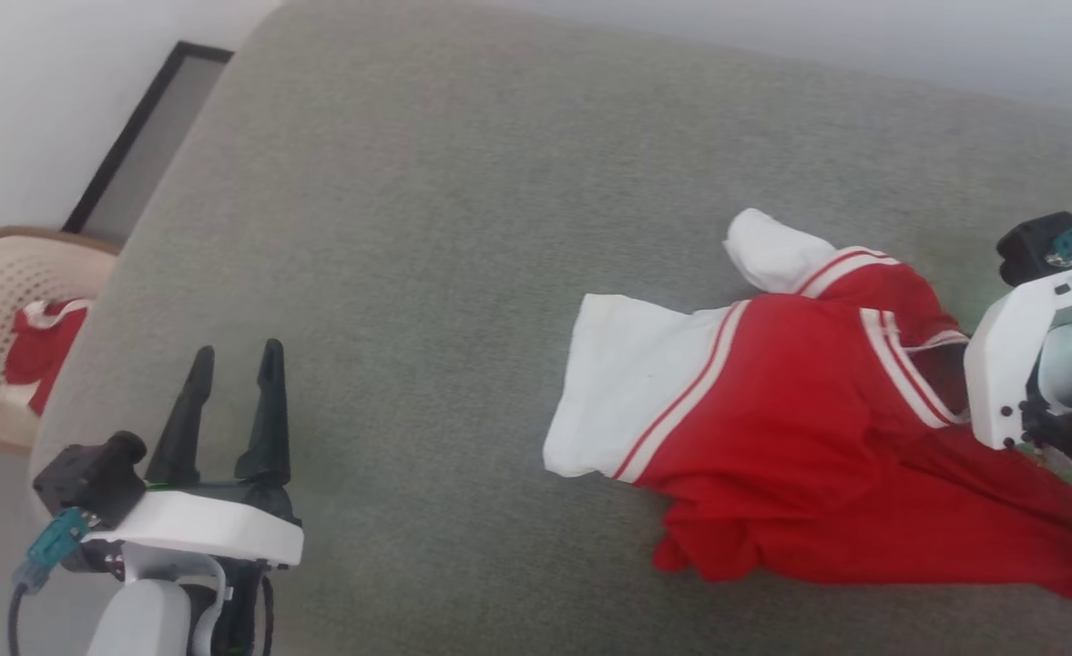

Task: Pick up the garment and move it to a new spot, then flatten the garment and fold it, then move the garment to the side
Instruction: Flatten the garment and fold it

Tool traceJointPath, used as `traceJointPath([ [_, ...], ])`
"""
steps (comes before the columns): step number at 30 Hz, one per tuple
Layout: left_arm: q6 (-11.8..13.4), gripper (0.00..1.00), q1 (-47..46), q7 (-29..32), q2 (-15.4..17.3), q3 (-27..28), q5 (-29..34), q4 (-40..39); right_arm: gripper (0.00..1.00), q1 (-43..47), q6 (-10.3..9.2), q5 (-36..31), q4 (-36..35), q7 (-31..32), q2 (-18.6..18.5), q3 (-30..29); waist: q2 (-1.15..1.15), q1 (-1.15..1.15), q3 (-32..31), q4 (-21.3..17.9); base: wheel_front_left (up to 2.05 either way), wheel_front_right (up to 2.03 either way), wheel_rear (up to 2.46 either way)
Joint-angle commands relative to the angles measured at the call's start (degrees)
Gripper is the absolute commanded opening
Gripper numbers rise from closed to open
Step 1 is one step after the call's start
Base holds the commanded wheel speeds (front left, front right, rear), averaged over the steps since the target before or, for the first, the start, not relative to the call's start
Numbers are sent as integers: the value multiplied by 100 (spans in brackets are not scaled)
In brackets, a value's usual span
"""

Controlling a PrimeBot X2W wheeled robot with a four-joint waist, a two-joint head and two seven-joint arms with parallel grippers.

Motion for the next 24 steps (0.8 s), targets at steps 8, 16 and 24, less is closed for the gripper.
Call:
traceJointPath([
  [8,-16,100,150,-26,117,193,93,-92,0,429,-2,96,-789,151,-299,-281,0,0,-263,-598,0,0,0],
  [16,-16,100,320,-26,232,370,113,-161,0,1401,-1,17,-1686,568,-190,-973,0,0,-420,-1086,0,0,0],
  [24,-16,100,285,-26,243,359,144,-163,0,2471,-1,-162,-2256,780,382,-1712,0,0,-444,-1248,0,0,0],
])
